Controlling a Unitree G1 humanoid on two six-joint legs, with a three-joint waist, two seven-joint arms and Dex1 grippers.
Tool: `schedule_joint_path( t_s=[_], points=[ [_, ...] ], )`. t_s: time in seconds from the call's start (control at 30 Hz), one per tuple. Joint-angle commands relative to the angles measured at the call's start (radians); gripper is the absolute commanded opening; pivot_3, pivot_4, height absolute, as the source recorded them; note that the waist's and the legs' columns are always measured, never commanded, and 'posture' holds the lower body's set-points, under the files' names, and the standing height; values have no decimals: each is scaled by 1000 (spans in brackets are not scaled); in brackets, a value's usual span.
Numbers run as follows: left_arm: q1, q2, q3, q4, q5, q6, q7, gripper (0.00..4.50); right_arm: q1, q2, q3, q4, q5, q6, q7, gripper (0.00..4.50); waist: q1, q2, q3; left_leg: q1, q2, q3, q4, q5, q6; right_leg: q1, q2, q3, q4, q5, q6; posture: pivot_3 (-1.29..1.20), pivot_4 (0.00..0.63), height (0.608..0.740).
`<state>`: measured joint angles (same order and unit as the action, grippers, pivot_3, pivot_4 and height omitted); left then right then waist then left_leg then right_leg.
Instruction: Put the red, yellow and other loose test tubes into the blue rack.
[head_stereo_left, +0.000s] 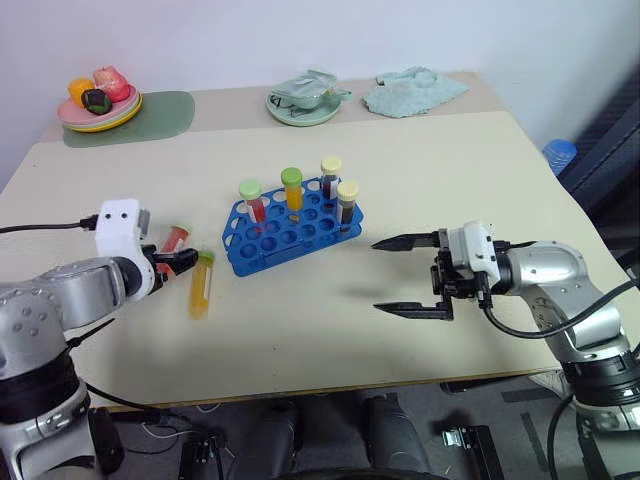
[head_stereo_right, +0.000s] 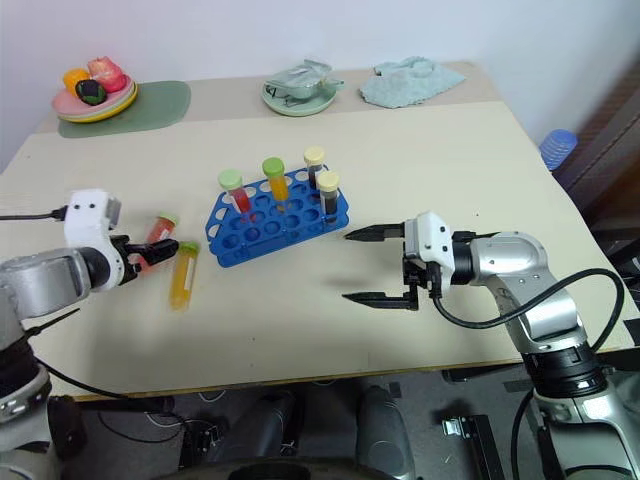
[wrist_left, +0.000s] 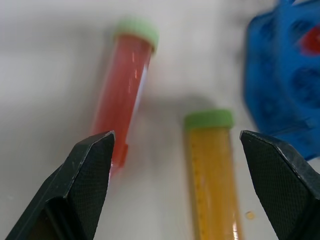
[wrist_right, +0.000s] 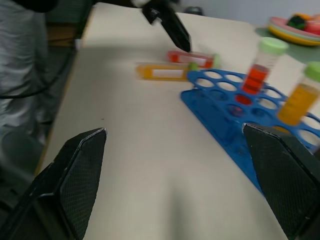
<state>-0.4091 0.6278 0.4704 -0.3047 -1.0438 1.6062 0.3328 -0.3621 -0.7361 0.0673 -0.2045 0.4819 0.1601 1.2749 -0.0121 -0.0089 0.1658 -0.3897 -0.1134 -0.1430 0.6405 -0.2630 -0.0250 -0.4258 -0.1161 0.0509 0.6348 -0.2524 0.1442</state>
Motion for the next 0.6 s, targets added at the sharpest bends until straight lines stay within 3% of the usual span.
schedule_joint_path(
  t_s=[0.03, 0.37, 0.6],
  points=[
    [-44, 31, -44, 57, -74, 8, 86, 4122, -36, -12, -7, 23, -34, -53, 27, 4439, 3, 0, 0, 0, 0, 0, 1, 0, 0, 0, 0, 0, 0, 0, 0, 0, 150, 740],
    [-173, -18, -119, 244, -317, 8, 328, 4122, -60, -23, -27, 39, -46, -62, 46, 4439, 21, -1, 1, -1, 0, 0, 6, -2, 0, 1, 0, 0, 1, 0, 0, 0, 150, 740],
    [-191, -25, -174, 344, -595, -74, 655, 4122, -51, -27, -33, 10, -40, -46, 29, 4439, 23, -1, 1, -1, 0, 0, 7, -2, 0, 0, 0, 0, 2, 0, 0, 0, 150, 740]
  ],
)
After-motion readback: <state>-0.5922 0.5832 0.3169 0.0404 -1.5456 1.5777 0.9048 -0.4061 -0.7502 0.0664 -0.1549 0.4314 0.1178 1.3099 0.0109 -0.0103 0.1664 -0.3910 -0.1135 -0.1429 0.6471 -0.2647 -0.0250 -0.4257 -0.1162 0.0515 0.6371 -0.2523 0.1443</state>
